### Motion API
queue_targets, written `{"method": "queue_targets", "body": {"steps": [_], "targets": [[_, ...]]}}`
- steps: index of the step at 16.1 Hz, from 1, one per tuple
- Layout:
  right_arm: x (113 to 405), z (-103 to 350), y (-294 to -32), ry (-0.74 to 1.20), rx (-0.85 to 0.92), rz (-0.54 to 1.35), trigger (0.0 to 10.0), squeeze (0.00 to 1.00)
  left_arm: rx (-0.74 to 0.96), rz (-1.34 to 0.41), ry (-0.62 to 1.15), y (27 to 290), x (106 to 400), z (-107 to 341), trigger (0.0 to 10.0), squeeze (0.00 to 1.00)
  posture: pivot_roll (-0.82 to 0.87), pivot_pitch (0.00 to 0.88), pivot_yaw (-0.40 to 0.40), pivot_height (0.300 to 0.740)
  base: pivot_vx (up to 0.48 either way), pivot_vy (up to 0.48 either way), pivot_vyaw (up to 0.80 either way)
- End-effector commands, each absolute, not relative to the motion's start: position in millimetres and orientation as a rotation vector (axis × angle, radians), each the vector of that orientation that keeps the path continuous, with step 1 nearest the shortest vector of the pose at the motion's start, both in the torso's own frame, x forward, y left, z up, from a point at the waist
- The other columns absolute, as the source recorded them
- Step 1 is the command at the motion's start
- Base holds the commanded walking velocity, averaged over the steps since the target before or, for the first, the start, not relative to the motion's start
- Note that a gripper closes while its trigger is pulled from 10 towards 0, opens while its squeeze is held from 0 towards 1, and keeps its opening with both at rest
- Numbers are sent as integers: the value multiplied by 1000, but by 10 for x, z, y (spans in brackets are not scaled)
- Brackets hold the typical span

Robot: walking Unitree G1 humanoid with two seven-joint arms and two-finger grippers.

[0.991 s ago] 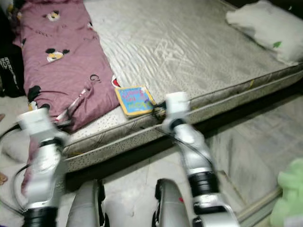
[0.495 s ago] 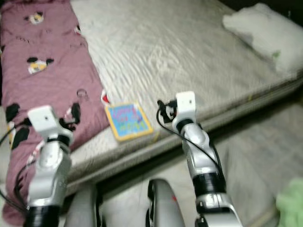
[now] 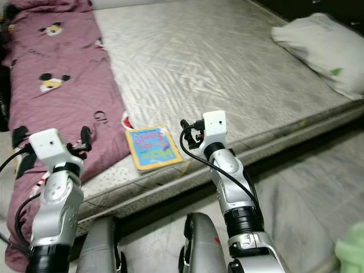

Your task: Clean up the room

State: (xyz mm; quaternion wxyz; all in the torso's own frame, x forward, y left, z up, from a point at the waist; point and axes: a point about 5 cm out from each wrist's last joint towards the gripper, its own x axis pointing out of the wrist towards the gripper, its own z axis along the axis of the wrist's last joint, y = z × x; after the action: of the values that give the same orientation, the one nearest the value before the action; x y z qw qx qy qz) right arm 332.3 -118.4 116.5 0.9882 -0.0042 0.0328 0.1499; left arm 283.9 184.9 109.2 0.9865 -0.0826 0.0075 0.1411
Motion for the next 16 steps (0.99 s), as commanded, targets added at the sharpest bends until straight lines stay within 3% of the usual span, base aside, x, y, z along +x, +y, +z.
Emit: {"method": "queue_targets", "body": {"steps": [1,9,16], "targets": [[3313,1152,-1195,70,-5,298,10000,0,-169,312,45,1904,2855,1052,10000,0,-82,95,-52,612,0,0,0],[3243,1158,-1370,69,-19,258,10000,0,-250,343,178,1959,3079,878,10000,0,-132,144,-36,529,0,0,0],[3109,1188,-1605,79,-62,205,10000,0,-314,240,264,1858,3347,792,10000,0,-199,176,-32,524,0,0,0]]}}
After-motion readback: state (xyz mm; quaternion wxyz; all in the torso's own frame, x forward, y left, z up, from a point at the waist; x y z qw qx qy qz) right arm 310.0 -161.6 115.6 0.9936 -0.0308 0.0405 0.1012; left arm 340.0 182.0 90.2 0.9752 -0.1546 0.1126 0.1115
